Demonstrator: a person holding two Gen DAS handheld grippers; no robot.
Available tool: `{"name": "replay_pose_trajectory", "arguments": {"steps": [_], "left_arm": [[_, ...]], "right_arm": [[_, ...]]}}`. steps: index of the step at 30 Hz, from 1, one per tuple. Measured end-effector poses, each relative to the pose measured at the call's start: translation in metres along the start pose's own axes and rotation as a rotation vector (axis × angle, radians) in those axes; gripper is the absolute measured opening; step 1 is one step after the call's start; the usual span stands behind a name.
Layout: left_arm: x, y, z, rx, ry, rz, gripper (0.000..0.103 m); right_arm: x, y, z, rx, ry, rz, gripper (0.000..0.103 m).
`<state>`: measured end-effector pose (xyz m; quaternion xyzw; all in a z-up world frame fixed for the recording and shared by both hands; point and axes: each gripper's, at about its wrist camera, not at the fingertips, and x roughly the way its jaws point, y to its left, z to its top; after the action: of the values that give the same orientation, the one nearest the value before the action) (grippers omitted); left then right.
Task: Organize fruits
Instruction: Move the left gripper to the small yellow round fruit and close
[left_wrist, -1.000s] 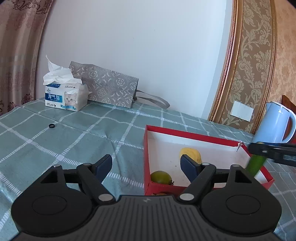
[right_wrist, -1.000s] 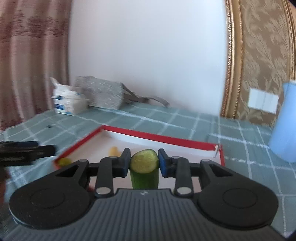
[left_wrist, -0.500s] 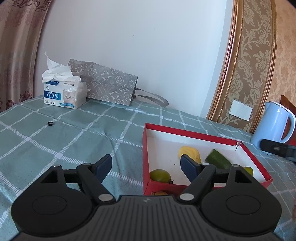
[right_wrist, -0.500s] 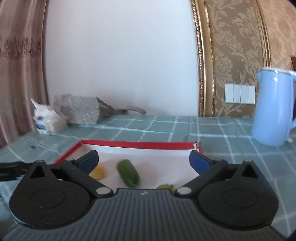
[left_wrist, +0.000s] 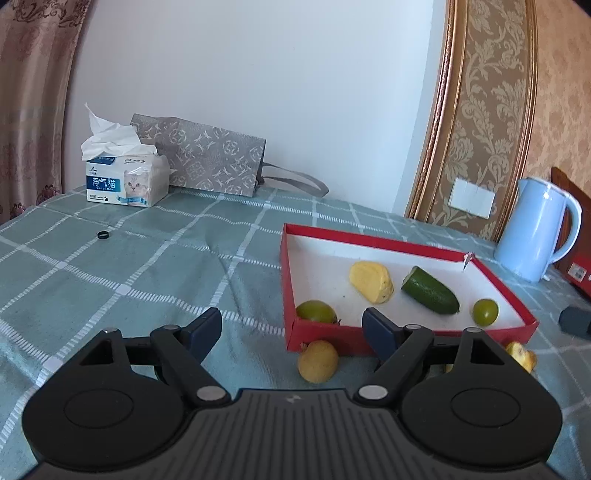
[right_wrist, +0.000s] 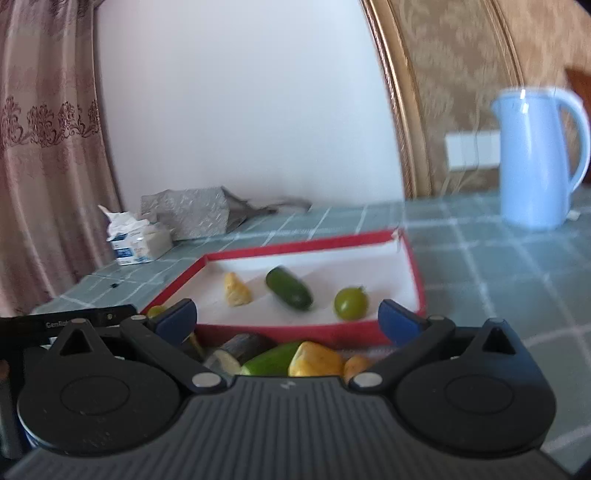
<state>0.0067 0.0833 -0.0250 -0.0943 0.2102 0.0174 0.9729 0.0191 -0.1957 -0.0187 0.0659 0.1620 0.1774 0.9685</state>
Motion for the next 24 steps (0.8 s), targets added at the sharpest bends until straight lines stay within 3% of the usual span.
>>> {"name": "replay_pose_trajectory", "arguments": {"steps": [3,8,18,24], "left_arm": [[0.003,-0.009,-0.003,0.06,0.007,0.035,0.083],[0.005,-0.022,-0.008,0.145,0.019,0.028,0.083],[0.023,-0.018,-0.008,0.108,0.135,0.001,0.083],[0.025,-0.023,-0.01,0.124,0.149,-0.019,0.083]], "right_arm": [[-0.004,0.01,-0.004,-0.059,-0.023,-0.041,0.103],[-0.008,0.021,-0.005,-0.121,-0.046,-0.062,0.103],[-0.003,0.018,-0.004,-0.097,-0.013,-0.039,0.103],[-0.001,0.021,-0.006,-0.106,0.002,-0.032,0.103]]}}
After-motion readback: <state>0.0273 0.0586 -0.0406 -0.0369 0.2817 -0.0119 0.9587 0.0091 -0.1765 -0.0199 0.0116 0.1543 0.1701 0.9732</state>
